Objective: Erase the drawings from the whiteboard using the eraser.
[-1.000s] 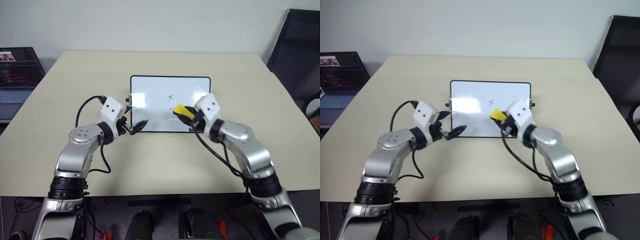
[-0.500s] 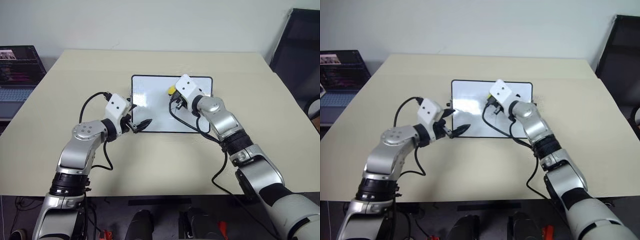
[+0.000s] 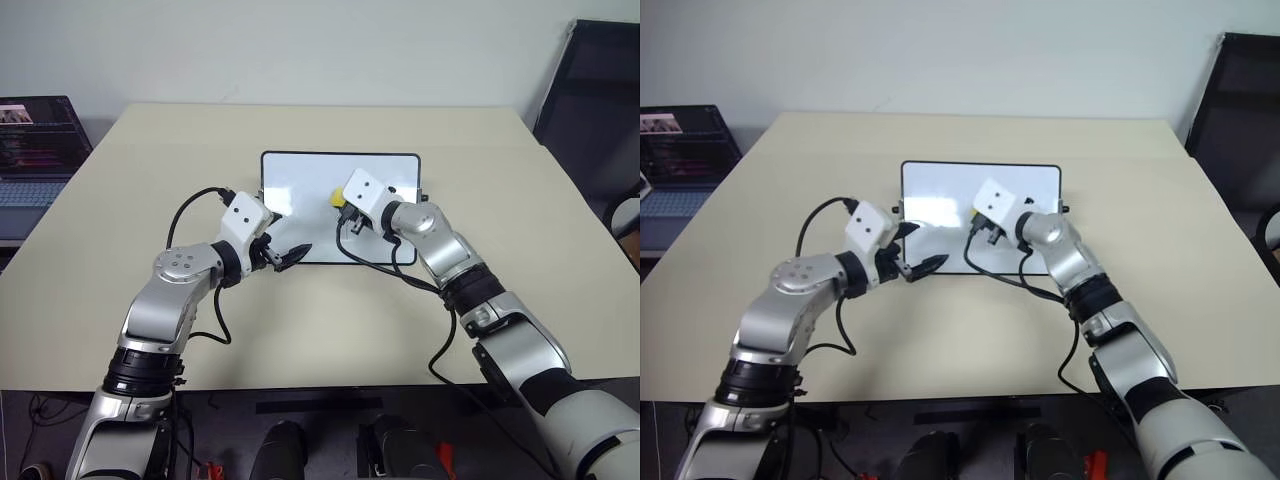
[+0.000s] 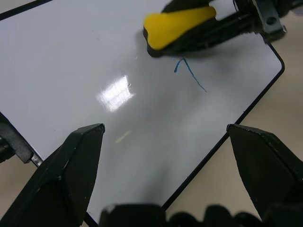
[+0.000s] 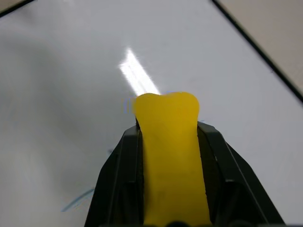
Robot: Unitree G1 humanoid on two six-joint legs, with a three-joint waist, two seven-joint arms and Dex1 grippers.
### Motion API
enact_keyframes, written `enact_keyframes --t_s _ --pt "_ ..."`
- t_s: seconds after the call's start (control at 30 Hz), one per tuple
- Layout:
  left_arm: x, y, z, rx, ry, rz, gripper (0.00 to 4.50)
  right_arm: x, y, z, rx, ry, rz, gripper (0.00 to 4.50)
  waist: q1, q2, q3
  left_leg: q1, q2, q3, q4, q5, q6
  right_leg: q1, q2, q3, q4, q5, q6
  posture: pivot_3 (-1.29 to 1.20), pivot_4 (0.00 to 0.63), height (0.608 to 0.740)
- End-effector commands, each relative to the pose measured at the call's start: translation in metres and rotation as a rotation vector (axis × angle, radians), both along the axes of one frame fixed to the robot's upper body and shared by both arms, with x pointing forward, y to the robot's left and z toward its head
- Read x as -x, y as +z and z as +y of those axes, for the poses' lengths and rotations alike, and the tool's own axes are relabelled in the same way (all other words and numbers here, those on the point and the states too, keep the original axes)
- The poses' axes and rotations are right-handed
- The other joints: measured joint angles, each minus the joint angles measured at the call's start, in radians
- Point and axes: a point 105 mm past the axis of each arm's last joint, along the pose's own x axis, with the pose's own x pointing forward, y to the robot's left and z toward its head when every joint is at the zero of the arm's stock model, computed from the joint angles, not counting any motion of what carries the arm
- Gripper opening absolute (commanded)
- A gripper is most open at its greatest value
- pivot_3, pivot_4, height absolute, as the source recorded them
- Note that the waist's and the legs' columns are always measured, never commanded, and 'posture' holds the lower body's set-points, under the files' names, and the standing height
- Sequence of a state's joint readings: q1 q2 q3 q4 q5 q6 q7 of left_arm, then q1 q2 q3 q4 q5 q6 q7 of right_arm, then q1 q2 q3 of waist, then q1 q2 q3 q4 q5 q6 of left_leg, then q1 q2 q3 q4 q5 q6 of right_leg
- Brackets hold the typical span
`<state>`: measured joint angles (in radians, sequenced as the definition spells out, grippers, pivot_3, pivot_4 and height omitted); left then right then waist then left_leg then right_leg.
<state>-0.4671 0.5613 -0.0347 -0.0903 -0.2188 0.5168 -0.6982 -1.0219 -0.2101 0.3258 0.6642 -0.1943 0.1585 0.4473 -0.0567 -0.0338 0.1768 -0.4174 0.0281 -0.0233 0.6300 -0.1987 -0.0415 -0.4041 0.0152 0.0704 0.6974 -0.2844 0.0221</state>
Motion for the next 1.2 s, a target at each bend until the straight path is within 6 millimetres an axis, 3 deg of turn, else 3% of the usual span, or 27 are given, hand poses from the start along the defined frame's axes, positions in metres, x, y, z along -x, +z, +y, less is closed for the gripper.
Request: enact_keyframes --t_s 0.03,0.33,0.43,0.53,0.77,1.0,1.2 --pt "0.004 0.013 -0.005 0.001 -0.022 -0.054 4.5 -0.009 0.011 -0.016 -0.004 -0.07 -0.029 1.14 0.002 0.0 0.0 0.0 0.0 0.0 0.0 0.0 0.0 0.0 0.0 0.0 0.0 0.0 0.0 0.0 0.15 0.74" --pt "0.005 0.009 -0.009 0.006 -0.036 -0.047 4.5 0.016 -0.035 -0.011 0.117 0.071 0.179 1.14 0.0 0.0 0.0 0.0 0.0 0.0 -0.001 0.0 0.0 0.0 0.0 0.0 0.0 0.0 0.0 0.0 0.15 0.74" --pt "0.006 0.009 -0.012 0.007 -0.042 -0.045 4.5 0.013 -0.028 -0.013 0.098 0.047 0.146 1.14 0.0 0.0 0.0 0.001 0.0 0.0 0.0 0.0 0.0 0.001 0.0 0.0 0.0 -0.001 0.002 0.0 0.15 0.74" --pt "0.006 0.009 -0.012 0.007 -0.045 -0.045 4.5 0.006 -0.005 -0.008 0.039 0.023 0.061 1.14 0.0 0.0 0.0 0.001 0.0 0.0 0.0 0.0 0.0 0.001 0.0 0.0 0.0 -0.001 0.002 0.0 0.15 0.74" --pt "0.007 0.009 -0.015 0.007 -0.053 -0.043 4.5 0.004 0.029 0.021 -0.043 0.063 -0.029 1.14 -0.001 0.0 0.0 0.0 0.0 0.0 -0.001 0.0 0.0 0.0 0.0 0.0 0.0 0.0 0.0 0.0 0.15 0.74" --pt "0.008 0.007 -0.017 0.006 -0.057 -0.042 4.5 -0.002 0.016 0.028 -0.001 0.061 0.025 1.14 0.0 0.0 0.0 -0.002 0.0 0.0 -0.003 -0.001 0.0 -0.001 0.0 -0.001 -0.002 0.0 -0.001 0.0 0.15 0.74" --pt "0.009 0.006 -0.017 0.008 -0.054 -0.04 4.5 -0.007 0.005 0.0 -0.003 0.0 0.063 1.14 0.002 0.0 0.0 -0.001 0.0 -0.001 -0.003 0.0 0.0 -0.001 -0.001 -0.001 -0.002 0.0 -0.001 0.0 0.15 0.74"
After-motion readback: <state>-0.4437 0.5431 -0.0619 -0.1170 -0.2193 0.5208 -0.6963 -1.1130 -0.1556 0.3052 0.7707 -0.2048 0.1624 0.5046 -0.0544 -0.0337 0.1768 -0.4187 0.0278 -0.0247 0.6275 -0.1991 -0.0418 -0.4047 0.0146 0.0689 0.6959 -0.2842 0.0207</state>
